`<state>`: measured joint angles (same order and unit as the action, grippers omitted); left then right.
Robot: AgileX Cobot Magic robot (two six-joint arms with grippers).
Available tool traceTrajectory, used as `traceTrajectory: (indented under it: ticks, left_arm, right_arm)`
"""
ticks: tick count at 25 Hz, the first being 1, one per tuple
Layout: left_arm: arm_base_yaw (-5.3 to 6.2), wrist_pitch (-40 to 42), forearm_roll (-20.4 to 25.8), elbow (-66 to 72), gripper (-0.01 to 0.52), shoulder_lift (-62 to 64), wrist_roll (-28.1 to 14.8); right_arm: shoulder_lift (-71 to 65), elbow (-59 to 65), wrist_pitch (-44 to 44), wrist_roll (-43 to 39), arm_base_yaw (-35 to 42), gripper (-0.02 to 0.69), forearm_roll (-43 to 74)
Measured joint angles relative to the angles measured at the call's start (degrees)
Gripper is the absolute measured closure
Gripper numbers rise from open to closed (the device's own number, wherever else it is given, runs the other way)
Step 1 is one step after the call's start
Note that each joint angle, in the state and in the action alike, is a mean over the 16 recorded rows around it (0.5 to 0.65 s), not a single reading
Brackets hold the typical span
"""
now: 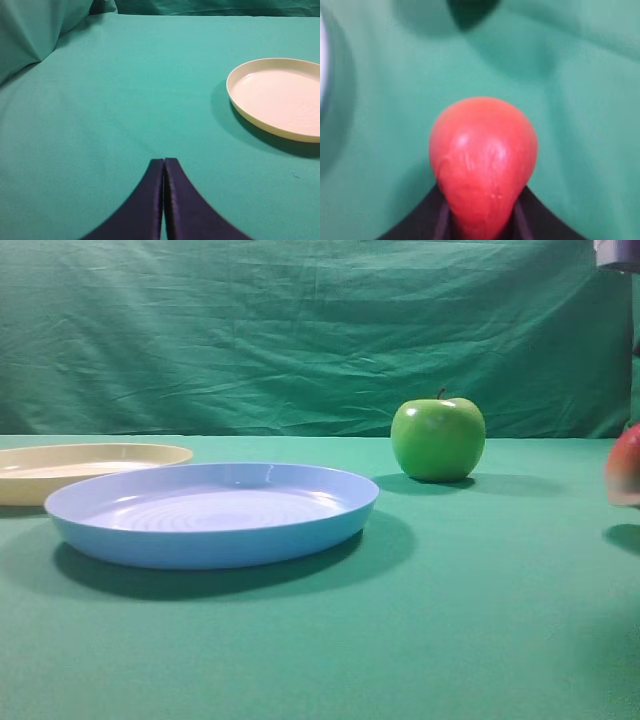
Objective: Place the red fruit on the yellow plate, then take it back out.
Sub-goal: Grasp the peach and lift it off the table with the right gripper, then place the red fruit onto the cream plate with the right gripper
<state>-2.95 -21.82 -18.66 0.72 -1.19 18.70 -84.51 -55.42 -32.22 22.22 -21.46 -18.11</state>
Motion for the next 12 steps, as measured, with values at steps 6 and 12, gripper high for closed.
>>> traceTrajectory:
  ticks: [6,12]
  left_arm:
    - [0.0,0.0,0.0,0.0,0.514,0.0,0.0]
    - [0.0,0.0,0.0,0.0,0.514,0.0,0.0]
  right_arm:
    - [-4.9,-17.3,-2.2,0.6,-7.1,0.49,-2.4]
    - [-14.9,-32.5,-1.8,2.2,-14.8,0.495,-2.9]
